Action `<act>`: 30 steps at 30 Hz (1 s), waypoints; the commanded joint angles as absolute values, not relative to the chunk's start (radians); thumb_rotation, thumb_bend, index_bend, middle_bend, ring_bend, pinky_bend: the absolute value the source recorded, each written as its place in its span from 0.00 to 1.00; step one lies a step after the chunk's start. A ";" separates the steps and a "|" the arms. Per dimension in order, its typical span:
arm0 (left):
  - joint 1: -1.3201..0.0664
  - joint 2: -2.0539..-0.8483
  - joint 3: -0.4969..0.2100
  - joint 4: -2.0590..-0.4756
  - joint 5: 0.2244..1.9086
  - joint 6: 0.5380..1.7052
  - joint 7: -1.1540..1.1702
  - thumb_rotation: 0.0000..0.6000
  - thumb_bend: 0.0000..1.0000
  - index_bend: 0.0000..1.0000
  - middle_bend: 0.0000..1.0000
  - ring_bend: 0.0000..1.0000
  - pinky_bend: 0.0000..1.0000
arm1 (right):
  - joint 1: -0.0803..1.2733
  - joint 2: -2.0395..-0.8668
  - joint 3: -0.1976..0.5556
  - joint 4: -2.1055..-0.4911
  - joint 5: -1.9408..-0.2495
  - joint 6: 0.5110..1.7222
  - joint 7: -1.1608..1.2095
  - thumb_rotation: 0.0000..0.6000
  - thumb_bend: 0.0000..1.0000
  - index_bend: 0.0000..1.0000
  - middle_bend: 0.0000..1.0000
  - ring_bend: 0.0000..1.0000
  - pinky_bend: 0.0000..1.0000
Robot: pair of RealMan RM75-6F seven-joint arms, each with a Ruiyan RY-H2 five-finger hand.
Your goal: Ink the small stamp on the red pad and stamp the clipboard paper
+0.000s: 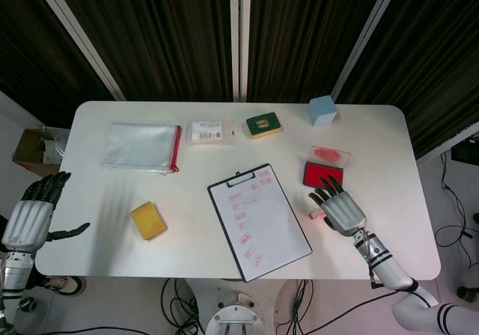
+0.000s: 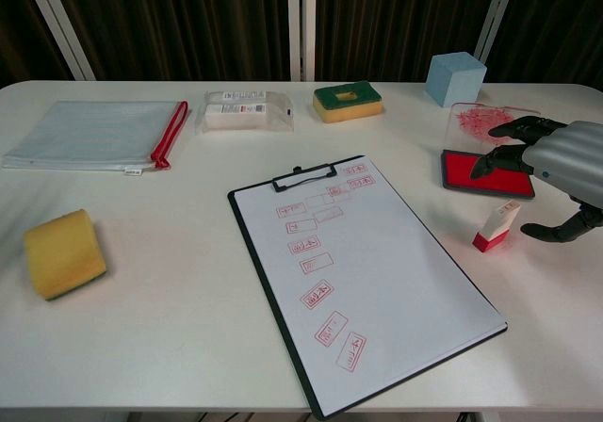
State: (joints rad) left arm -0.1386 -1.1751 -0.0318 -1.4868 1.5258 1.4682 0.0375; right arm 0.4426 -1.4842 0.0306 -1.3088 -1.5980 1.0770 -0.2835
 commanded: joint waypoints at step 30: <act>-0.131 -1.186 -0.031 -1.456 1.521 1.469 0.012 0.52 0.06 0.04 0.06 0.10 0.18 | 0.456 -1.571 0.000 -1.205 -1.587 1.119 -0.253 1.00 0.27 0.46 0.36 0.00 0.00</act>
